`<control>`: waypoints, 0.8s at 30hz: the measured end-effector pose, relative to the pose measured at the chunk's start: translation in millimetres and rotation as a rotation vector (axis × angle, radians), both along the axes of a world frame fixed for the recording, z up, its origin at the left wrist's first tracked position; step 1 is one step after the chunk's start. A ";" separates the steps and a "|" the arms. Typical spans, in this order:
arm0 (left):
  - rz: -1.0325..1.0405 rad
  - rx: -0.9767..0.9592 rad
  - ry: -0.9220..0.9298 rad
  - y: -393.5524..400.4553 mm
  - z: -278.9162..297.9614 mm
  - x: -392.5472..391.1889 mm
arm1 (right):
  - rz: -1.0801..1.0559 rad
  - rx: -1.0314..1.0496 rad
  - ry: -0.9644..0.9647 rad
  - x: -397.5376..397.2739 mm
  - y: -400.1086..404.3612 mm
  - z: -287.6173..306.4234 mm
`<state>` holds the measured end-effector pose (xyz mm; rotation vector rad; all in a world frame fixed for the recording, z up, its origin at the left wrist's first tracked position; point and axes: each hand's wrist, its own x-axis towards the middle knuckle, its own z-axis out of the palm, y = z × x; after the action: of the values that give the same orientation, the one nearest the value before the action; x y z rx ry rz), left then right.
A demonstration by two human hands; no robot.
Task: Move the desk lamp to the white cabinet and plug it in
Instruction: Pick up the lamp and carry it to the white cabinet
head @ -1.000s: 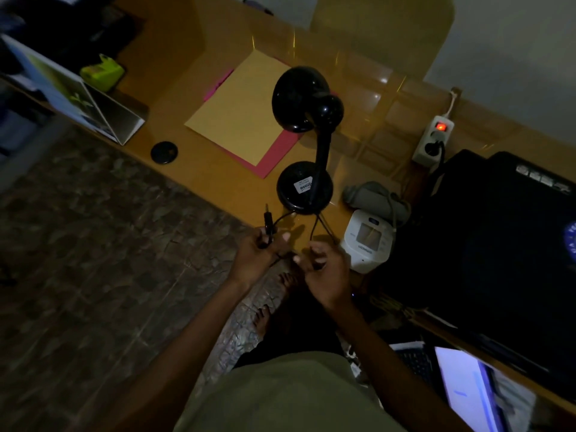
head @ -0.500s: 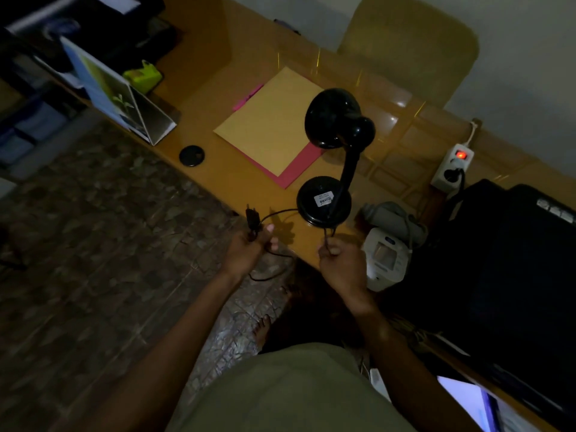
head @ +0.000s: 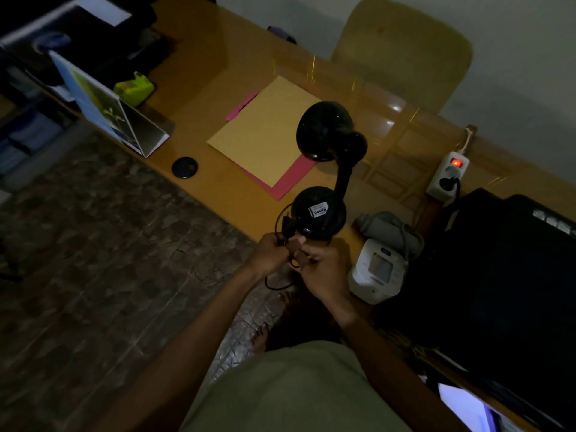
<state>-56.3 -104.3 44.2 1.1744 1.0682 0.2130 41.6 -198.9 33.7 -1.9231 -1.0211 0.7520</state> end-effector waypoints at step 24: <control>0.262 0.080 0.129 38.3 -21.6 -2.0 | 0.199 -0.341 -0.208 110.4 79.9 -68.8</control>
<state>-58.3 -66.0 22.7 1.1287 1.3388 0.3915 152.0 -119.0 -35.0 -2.2493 -1.2930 0.8982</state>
